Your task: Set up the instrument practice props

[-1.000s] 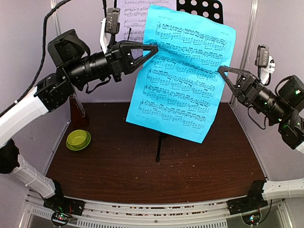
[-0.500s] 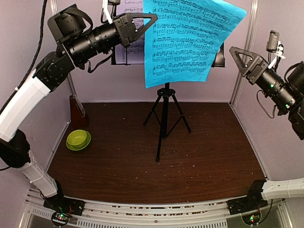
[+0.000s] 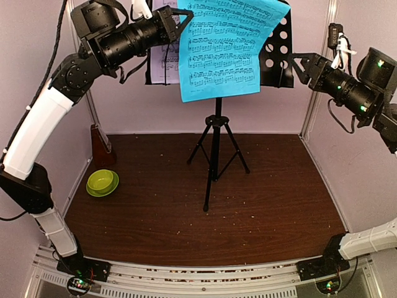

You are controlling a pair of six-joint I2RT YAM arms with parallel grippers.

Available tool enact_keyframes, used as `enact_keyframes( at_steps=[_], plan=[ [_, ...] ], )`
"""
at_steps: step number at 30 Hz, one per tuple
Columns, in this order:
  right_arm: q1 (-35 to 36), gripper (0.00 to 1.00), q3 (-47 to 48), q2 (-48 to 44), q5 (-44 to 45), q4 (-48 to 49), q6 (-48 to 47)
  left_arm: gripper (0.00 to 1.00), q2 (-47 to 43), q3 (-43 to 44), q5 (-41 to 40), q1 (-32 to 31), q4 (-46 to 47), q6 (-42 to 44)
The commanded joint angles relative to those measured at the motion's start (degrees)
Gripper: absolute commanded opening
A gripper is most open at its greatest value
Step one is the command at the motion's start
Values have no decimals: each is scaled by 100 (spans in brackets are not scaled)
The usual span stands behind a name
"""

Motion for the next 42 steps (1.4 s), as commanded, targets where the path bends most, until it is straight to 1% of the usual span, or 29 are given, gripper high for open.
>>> enact_keyframes(
  at_steps=[1, 6, 9, 13, 17, 21, 29, 36, 38, 42],
  plan=[
    [-31, 51, 194, 104, 250, -356, -148, 0, -8, 186, -748, 42, -79, -109],
    [-38, 51, 294, 229, 375, -374, -223, 0, 2, 174, -806, 42, 273, 83],
    [-38, 51, 476, 378, 546, -408, -278, 0, 69, 179, -475, 42, 729, 313],
    [-35, 50, 890, 681, 693, -593, -320, 0, 224, 356, -355, 42, 1034, 537],
    [-33, 51, 1323, 1026, 836, -926, -382, 0, 337, 492, -396, 55, 1273, 810],
    [-46, 52, 1526, 1243, 976, -1032, -550, 0, 484, 657, -283, 69, 1318, 863],
    [-113, 52, 2014, 1712, 1067, -1504, -747, 0, 548, 647, -130, 77, 1388, 962],
    [-247, 52, 2015, 1783, 1042, -1723, -806, 0, 561, 615, 98, 77, 1458, 1034],
    [-316, 50, 1977, 1789, 965, -1730, -782, 0, 576, 603, 158, 77, 1487, 1043],
    [-453, 44, 1873, 1760, 781, -1689, -654, 0, 596, 602, 227, 72, 1541, 1014]
  ],
)
